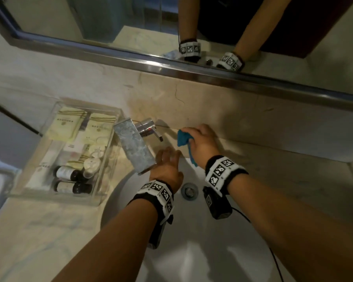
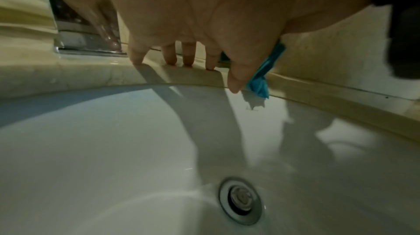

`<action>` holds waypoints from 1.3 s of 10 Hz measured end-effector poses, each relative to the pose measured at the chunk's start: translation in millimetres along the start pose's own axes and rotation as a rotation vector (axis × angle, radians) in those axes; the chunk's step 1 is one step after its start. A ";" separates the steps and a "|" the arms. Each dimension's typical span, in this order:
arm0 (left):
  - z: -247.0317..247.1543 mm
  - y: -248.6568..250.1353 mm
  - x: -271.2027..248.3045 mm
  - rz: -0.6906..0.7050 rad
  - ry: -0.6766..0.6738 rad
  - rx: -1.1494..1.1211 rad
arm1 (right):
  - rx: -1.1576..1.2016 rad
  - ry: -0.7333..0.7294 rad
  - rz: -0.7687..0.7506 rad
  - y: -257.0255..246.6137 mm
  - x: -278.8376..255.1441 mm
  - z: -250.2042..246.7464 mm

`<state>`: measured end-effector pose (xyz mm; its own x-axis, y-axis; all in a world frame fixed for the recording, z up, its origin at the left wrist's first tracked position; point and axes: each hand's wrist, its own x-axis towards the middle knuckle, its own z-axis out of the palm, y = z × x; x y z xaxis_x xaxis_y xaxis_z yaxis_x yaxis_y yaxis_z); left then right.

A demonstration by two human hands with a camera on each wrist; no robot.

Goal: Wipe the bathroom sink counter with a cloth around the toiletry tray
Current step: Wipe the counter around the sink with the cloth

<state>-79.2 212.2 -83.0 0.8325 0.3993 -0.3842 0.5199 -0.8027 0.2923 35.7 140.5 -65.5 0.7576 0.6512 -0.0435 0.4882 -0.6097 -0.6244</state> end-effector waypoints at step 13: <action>5.4 40.5 40.8 -0.078 -0.036 -0.012 | -0.260 -0.109 0.052 60.1 -14.3 -25.2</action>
<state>-25.3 193.5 -91.6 0.7822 0.4436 -0.4374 0.5850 -0.7645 0.2709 65.1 83.1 -82.8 0.7404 0.6521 -0.1631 0.5549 -0.7299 -0.3992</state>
